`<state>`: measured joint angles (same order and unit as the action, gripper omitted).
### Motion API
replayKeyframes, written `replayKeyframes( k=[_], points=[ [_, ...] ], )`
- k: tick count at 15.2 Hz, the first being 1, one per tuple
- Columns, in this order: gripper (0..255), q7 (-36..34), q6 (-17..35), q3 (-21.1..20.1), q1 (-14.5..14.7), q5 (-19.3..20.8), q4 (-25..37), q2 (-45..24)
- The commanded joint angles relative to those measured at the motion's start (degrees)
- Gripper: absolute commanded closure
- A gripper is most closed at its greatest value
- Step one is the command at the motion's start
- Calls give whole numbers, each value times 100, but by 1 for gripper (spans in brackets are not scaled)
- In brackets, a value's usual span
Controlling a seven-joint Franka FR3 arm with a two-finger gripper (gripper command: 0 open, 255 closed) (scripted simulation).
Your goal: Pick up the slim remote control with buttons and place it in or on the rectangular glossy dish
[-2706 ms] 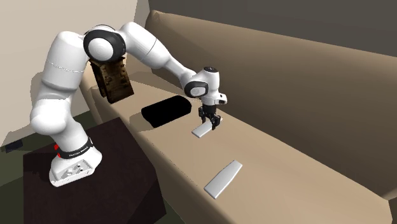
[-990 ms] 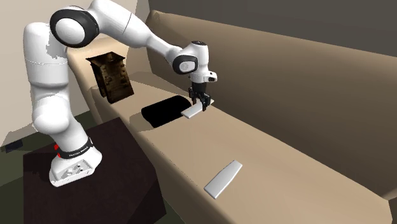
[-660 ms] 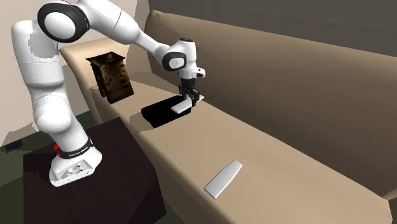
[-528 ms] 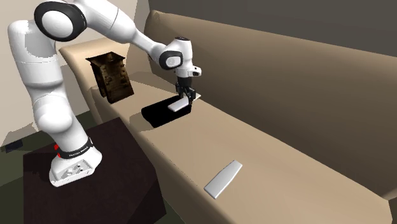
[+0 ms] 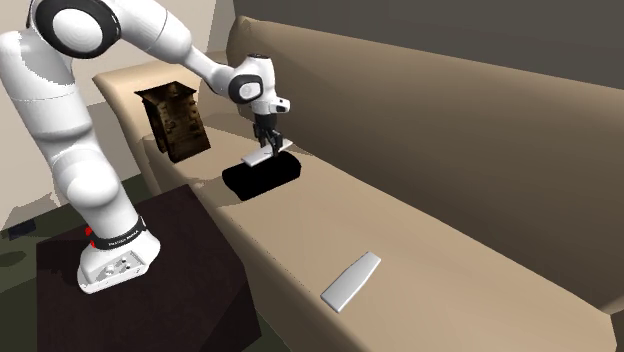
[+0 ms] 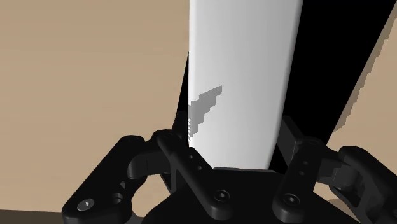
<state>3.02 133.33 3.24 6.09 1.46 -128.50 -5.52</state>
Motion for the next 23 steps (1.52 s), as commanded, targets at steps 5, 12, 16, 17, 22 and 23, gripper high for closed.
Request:
replayKeyframes(
  k=[5, 12, 16, 17, 22, 23],
  points=[
    [255, -515, 168, -217, 263, 32, -274, 98],
    [255, -528, 689, -215, 261, 39, -398, -300],
    [255, -538, 1033, -213, 261, 44, -446, -596],
    [255, -537, 1034, -213, 261, 44, -447, -595],
    [255, -538, 1033, -213, 261, 44, -446, -596],
    [255, -538, 1033, -213, 261, 44, -446, -596]
  ],
)
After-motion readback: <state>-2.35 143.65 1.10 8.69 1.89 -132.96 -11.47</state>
